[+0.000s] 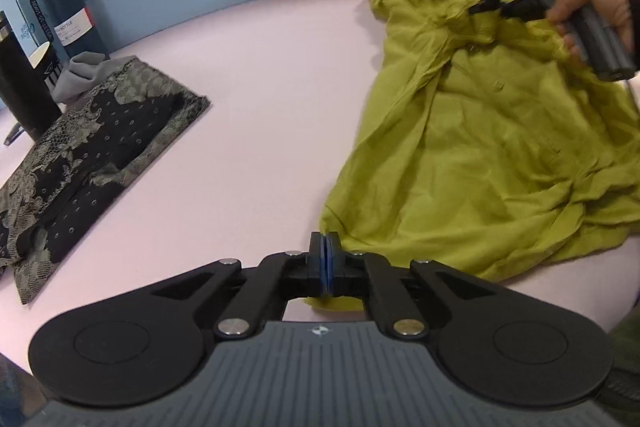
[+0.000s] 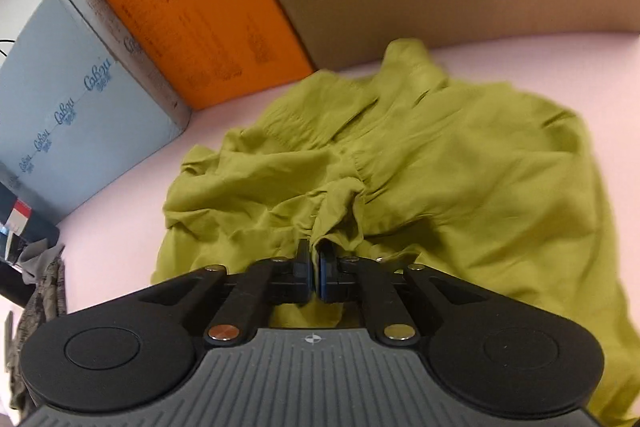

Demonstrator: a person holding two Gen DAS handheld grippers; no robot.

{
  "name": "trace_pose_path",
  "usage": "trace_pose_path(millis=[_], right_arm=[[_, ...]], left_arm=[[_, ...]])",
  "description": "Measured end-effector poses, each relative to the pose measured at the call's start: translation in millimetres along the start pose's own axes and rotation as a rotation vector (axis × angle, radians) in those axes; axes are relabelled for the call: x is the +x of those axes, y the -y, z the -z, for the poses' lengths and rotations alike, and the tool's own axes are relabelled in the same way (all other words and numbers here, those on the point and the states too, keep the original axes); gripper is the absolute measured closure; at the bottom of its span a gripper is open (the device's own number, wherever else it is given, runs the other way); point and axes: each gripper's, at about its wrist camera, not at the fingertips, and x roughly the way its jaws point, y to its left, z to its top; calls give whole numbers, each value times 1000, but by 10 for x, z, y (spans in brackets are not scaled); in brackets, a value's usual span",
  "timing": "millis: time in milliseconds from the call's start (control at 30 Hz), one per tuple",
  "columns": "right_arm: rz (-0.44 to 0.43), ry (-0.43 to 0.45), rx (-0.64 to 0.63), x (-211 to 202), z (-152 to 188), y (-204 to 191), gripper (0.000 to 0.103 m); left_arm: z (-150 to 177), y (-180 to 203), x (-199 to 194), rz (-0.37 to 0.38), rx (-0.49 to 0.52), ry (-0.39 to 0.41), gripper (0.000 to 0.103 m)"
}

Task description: Fold clothes

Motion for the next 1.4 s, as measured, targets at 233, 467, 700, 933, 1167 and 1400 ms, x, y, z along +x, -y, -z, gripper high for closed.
trace_pose_path(millis=[233,467,700,933,1167,1400], right_arm=[[-432,137,47,-296,-259,-164,98],[-30,6,95,184,-146,436,94],[-98,24,-54,138,-176,286,85],[-186,102,-116,2,-437,72,96],[-24,3,-69,360,-468,377,88],[-88,40,-66,135,-380,451,53]], left_arm=[[-17,-118,-530,80,-49,93,102],[14,98,-522,111,18,57,101],[-55,291,-515,160,84,66,101],[-258,337,-855,309,126,161,101],[-247,587,-773,402,238,116,96],[-25,230,-523,51,185,106,59]])
